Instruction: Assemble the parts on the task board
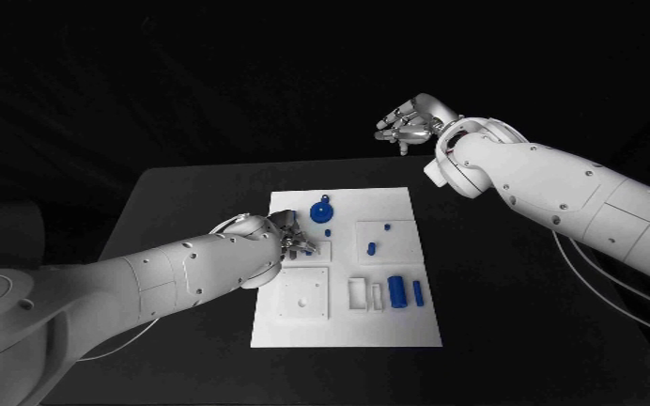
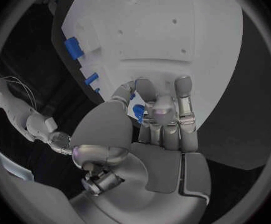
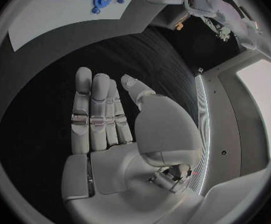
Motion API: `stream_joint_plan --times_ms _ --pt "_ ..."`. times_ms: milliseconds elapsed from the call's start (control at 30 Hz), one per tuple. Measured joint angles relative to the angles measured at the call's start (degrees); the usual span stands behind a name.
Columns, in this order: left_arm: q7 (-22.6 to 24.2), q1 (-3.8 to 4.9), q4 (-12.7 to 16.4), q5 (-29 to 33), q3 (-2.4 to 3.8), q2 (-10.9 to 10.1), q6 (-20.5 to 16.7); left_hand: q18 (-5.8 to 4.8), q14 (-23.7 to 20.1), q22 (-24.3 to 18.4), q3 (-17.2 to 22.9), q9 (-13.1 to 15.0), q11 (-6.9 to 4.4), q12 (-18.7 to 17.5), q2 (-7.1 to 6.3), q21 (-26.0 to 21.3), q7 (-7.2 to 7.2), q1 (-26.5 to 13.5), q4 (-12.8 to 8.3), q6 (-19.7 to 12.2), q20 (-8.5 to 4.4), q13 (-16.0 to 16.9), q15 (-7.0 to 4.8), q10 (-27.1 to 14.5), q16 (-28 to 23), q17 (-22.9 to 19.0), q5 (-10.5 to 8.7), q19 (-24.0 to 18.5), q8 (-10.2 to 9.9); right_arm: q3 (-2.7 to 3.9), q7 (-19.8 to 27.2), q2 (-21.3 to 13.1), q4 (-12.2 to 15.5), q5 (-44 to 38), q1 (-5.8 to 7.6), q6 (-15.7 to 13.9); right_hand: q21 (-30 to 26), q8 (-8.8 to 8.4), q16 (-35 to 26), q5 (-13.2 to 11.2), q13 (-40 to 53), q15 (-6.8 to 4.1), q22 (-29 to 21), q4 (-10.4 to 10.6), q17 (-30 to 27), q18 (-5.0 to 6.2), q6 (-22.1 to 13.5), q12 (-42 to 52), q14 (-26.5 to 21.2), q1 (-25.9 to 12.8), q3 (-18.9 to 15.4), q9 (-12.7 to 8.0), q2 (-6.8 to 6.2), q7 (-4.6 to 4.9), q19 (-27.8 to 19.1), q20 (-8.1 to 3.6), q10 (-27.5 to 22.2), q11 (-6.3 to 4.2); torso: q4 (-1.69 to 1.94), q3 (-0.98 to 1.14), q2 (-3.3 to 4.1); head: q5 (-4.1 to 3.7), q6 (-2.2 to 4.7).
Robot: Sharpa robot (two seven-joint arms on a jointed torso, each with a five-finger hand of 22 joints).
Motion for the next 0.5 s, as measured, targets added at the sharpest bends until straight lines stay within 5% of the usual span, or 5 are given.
stream_joint_plan --times_ms 67,300,500 --pt "0.0 -0.01 -0.1 0.0 0.0 0.0 0.0 0.0 -0.1 0.0 -1.0 0.1 -0.39 -0.2 -0.28 -0.2 -2.37 -0.3 1.6 2.6 -0.05 0.0 -0.11 -0.5 -0.1 -0.1 -0.72 0.0 0.0 0.0 0.0 0.0 0.0 0.0 0.0 0.0 -0.2 0.0 0.0 0.0 0.0 0.0 0.0 0.0 0.0 0.01 0.0 0.0 0.0 0.0 0.0 0.0 0.0 0.0 0.0 0.0 0.0 0.0 0.0 0.0 0.0 -0.01 0.01" --pt "0.1 -0.07 -0.3 0.1 -0.01 -0.1 0.1 -0.6 -0.2 0.0 -2.0 0.9 -0.38 -0.5 -3.74 -0.9 -2.9 -0.7 9.6 2.7 -0.22 0.0 -0.22 -0.5 -0.8 -0.6 -6.46 0.2 0.5 0.0 -0.1 0.0 -0.1 -0.1 0.0 0.0 -0.2 0.0 0.0 0.0 0.0 0.0 0.0 0.0 0.0 0.0 0.0 0.0 0.0 0.0 0.0 0.0 0.0 0.0 0.0 0.0 0.0 0.0 0.0 0.01 0.01 -0.06 0.02" --pt "0.2 -0.09 -0.2 0.4 0.0 -0.8 0.1 -0.61 -0.2 0.0 -2.0 1.5 -0.29 -0.7 -5.49 -1.4 -2.78 -0.5 14.6 2.8 -0.43 0.0 -0.22 -0.4 -1.2 -0.7 -8.09 0.4 0.5 0.0 -0.1 -0.1 -0.2 -0.1 0.0 0.0 -0.2 0.0 0.0 0.0 0.0 0.0 0.0 0.0 -0.1 0.0 0.0 0.0 0.0 0.0 0.0 0.0 0.0 -0.01 0.0 0.0 0.0 0.0 -0.01 0.02 0.02 -0.09 0.16"
